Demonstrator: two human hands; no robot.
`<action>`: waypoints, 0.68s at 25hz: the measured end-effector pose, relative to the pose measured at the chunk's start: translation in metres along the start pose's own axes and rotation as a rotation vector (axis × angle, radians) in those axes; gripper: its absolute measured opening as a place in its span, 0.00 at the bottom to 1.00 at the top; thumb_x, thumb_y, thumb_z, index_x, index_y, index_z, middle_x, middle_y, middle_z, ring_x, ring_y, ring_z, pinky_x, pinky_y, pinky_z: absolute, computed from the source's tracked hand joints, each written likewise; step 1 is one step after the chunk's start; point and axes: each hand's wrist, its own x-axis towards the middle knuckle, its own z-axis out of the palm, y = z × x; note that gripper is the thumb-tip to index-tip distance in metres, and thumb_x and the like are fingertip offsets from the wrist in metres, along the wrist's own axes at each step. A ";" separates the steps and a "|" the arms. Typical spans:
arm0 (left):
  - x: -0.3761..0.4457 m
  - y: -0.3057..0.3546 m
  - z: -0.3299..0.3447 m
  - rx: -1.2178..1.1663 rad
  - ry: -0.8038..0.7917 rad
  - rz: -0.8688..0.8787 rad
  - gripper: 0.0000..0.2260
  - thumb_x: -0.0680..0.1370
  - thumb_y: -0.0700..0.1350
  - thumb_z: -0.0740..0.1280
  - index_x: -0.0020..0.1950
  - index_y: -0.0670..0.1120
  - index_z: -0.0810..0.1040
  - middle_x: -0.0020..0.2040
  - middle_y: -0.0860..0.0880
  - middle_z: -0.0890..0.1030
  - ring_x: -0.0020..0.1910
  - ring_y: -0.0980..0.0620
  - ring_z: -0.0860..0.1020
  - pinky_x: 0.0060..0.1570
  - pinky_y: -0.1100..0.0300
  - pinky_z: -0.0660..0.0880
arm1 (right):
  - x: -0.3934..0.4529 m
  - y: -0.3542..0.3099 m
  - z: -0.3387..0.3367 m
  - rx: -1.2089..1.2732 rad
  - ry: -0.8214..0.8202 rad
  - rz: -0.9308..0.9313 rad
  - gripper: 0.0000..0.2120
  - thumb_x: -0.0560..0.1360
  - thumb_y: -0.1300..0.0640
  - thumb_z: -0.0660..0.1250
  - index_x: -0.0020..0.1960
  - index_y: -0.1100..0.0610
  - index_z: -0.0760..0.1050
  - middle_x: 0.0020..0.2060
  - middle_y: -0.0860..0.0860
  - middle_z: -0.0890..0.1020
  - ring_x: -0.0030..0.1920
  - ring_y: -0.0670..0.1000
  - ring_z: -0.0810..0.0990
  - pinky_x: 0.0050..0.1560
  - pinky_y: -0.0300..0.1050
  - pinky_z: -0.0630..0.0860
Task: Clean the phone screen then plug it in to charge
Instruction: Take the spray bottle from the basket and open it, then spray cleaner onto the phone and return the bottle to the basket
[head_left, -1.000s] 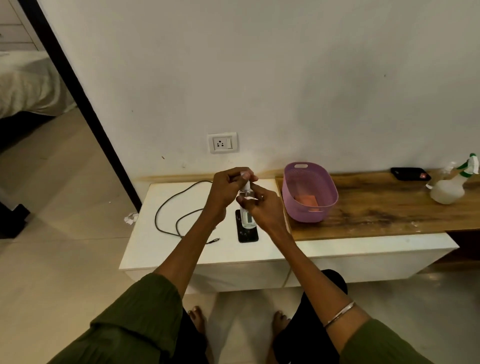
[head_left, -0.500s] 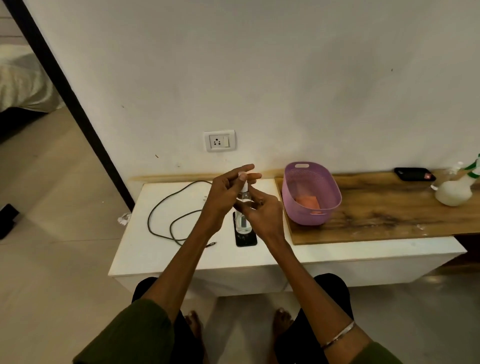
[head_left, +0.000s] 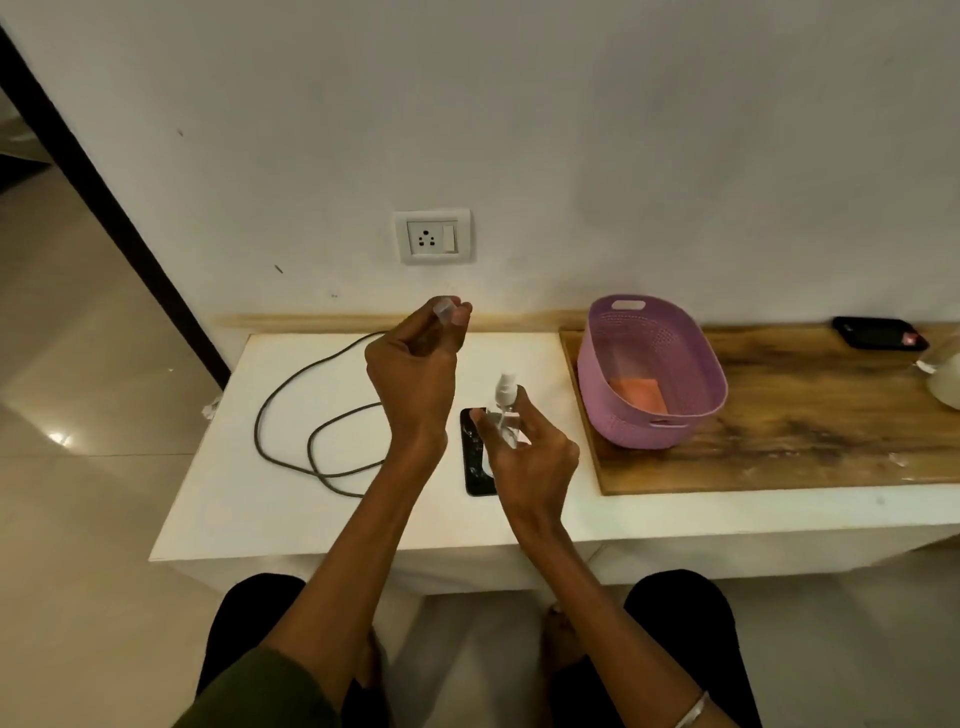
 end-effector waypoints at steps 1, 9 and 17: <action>0.011 -0.011 -0.007 0.090 -0.015 0.027 0.05 0.74 0.46 0.75 0.47 0.55 0.85 0.48 0.52 0.87 0.52 0.55 0.84 0.56 0.58 0.79 | 0.001 0.012 0.002 0.015 -0.015 0.009 0.25 0.69 0.44 0.73 0.63 0.52 0.78 0.49 0.39 0.81 0.43 0.36 0.80 0.44 0.28 0.78; 0.048 -0.163 -0.084 0.869 -0.201 -0.098 0.05 0.70 0.43 0.77 0.45 0.47 0.86 0.43 0.54 0.85 0.40 0.64 0.80 0.48 0.73 0.73 | 0.020 0.092 0.008 0.150 -0.083 0.183 0.25 0.72 0.44 0.70 0.67 0.43 0.69 0.55 0.40 0.81 0.55 0.39 0.80 0.47 0.29 0.78; 0.055 -0.192 -0.097 1.157 -0.308 -0.030 0.10 0.69 0.42 0.78 0.48 0.41 0.85 0.43 0.45 0.85 0.44 0.45 0.81 0.53 0.48 0.76 | 0.036 0.081 0.008 0.202 -0.167 0.078 0.31 0.72 0.44 0.72 0.72 0.40 0.64 0.50 0.42 0.83 0.49 0.48 0.83 0.37 0.39 0.83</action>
